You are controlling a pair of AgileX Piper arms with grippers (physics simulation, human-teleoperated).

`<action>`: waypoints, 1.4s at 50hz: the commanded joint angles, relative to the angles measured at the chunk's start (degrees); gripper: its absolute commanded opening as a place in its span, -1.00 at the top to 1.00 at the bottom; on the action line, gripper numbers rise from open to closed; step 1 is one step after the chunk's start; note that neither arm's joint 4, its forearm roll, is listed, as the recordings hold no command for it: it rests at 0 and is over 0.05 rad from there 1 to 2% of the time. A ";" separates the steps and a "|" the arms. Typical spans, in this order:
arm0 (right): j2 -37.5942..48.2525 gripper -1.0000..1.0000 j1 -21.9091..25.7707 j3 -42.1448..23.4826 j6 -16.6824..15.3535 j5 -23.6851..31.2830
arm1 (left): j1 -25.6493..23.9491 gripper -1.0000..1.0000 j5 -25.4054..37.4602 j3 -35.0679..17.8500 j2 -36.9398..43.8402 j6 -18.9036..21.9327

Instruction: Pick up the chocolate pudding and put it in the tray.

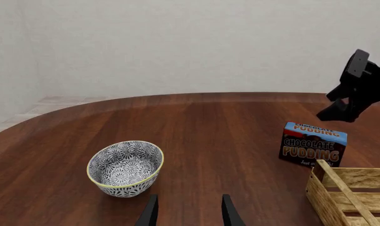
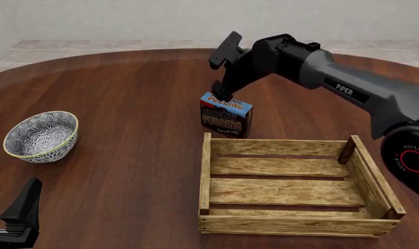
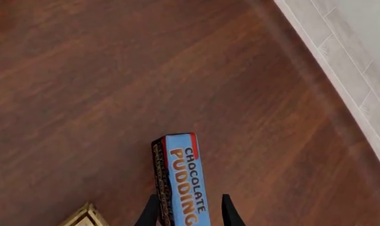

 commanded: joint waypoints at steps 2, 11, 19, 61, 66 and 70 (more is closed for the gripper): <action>0.62 -1.00 -0.23 0.12 0.57 -0.53 | 0.00 -1.00 0.00 0.00 0.00 0.00; 1.08 -1.00 -0.36 -0.21 0.84 -0.62 | 0.00 -1.00 0.00 0.00 0.00 0.00; 1.42 -1.00 -0.77 0.06 1.27 -1.00 | 0.00 -1.00 0.00 0.00 0.00 0.00; 2.82 -1.00 -0.70 0.55 3.00 -2.33 | 0.00 -1.00 0.00 0.00 0.00 0.00; 3.14 -1.00 -0.95 0.51 3.03 -2.44 | 0.00 -1.00 0.00 0.00 0.00 0.00; 3.02 -1.00 -1.07 0.34 2.97 -2.23 | 0.00 -1.00 0.00 0.00 0.00 0.00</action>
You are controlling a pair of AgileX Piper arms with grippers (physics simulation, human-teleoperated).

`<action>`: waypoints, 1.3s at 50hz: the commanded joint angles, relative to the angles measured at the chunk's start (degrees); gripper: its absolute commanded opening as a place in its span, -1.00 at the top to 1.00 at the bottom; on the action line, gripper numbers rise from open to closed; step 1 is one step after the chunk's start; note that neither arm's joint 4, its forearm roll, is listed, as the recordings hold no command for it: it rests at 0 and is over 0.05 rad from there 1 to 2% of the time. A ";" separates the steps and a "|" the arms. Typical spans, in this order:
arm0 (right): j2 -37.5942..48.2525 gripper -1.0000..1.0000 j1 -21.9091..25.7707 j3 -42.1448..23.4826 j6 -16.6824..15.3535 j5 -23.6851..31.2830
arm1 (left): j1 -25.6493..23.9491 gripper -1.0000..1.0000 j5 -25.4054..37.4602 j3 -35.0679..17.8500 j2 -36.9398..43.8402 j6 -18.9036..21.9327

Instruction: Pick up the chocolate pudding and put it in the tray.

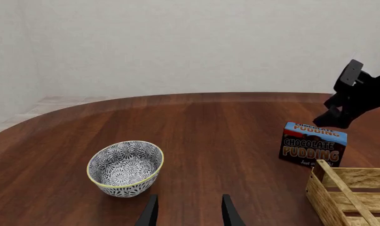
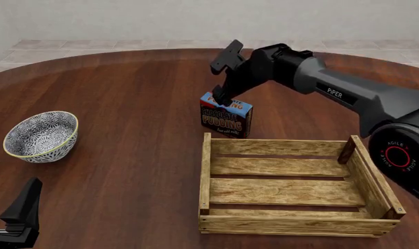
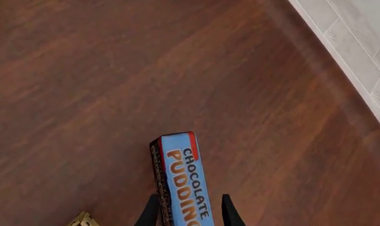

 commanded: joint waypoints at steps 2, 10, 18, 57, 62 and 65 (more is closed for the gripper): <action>0.12 -1.00 -0.13 0.01 0.23 -0.02 | 0.00 -1.00 0.00 0.00 0.00 0.00; 0.31 -1.00 -0.13 0.49 0.60 -0.73 | 0.00 -1.00 0.00 0.00 0.00 0.00; 0.78 -1.00 -0.54 0.44 0.97 -1.07 | 0.00 -1.00 0.00 0.00 0.00 0.00; 2.61 -1.00 -1.42 0.16 2.21 -1.97 | 0.00 -1.00 0.00 0.00 0.00 0.00; 2.81 -1.00 -1.48 -0.15 2.36 -1.86 | 0.00 -1.00 0.00 0.00 0.00 0.00; 2.80 -1.00 -1.29 0.13 2.35 -2.06 | 0.00 -1.00 0.00 0.00 0.00 0.00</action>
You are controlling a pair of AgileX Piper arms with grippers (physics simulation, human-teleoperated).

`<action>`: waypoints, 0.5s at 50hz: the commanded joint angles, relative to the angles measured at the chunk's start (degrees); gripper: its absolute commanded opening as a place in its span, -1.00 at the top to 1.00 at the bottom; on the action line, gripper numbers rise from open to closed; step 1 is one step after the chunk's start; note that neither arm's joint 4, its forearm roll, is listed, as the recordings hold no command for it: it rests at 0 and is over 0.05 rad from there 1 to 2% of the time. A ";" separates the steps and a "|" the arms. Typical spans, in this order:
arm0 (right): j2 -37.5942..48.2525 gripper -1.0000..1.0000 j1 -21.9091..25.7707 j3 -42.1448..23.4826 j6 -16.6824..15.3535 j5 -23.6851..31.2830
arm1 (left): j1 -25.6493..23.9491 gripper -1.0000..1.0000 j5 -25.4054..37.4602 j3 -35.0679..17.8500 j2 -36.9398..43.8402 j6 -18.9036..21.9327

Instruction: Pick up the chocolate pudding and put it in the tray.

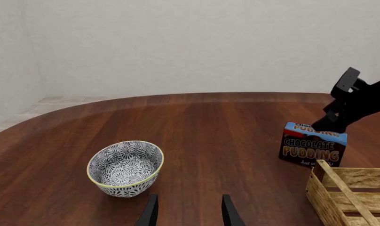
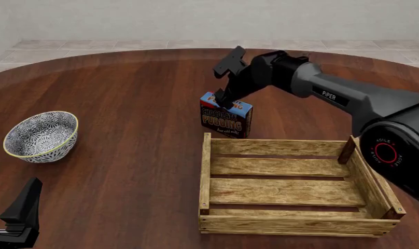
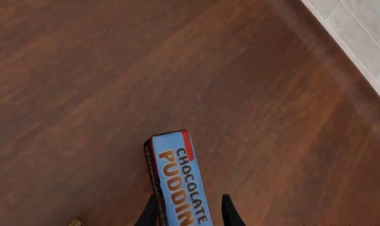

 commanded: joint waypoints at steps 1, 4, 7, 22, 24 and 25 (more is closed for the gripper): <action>0.23 -1.00 0.15 0.23 0.33 -0.31 | 0.00 -1.00 0.00 0.00 0.00 0.00; 0.36 -1.00 0.12 -0.03 0.49 -0.12 | 0.00 -1.00 0.00 0.00 0.00 0.00; 0.75 -1.00 0.07 -0.19 0.48 -0.27 | 0.00 -1.00 0.00 0.00 0.00 0.00; 1.22 -1.00 -0.04 0.73 0.83 -0.89 | 0.00 -1.00 0.00 0.00 0.00 0.00; 1.14 -1.00 0.04 0.94 0.85 -0.95 | 0.00 -1.00 0.00 0.00 0.00 0.00; 0.99 -1.00 0.14 1.23 0.89 -1.11 | 0.00 -1.00 0.00 0.00 0.00 0.00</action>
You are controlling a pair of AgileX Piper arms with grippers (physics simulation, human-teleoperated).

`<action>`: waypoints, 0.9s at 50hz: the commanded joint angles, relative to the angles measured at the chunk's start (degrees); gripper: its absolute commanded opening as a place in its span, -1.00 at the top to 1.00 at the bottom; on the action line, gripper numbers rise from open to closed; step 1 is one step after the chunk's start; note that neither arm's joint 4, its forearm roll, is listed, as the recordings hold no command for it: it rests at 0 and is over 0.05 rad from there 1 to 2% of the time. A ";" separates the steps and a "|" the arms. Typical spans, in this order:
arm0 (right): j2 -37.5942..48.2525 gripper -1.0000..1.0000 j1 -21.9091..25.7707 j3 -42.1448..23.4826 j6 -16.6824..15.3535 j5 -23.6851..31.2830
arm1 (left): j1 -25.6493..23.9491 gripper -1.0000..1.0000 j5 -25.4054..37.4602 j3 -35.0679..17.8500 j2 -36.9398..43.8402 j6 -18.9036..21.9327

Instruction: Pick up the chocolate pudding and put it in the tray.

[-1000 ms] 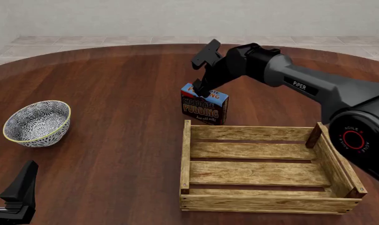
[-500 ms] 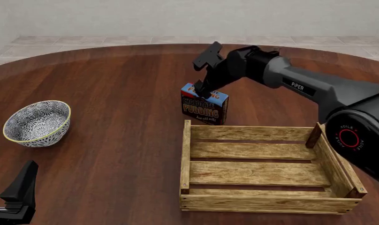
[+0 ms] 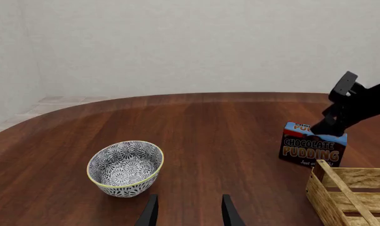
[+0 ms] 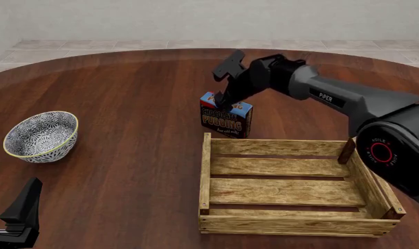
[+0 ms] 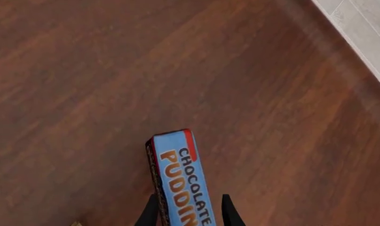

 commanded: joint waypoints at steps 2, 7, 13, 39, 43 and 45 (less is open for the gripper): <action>0.35 -1.00 -0.08 0.77 0.27 -0.64 | 0.00 -1.00 0.00 0.00 0.00 0.00; 0.32 -1.00 -0.04 1.07 0.38 -0.95 | 0.00 -1.00 0.00 0.00 0.00 0.00; 0.08 -1.00 0.08 1.59 0.58 -1.26 | 0.00 -1.00 0.00 0.00 0.00 0.00; 0.49 -1.00 0.06 1.70 1.31 -1.66 | 0.00 -1.00 0.00 0.00 0.00 0.00; 0.67 -1.00 0.05 1.90 1.34 -1.87 | 0.00 -1.00 0.00 0.00 0.00 0.00; 0.77 -1.00 0.01 1.91 1.42 -1.97 | 0.00 -1.00 0.00 0.00 0.00 0.00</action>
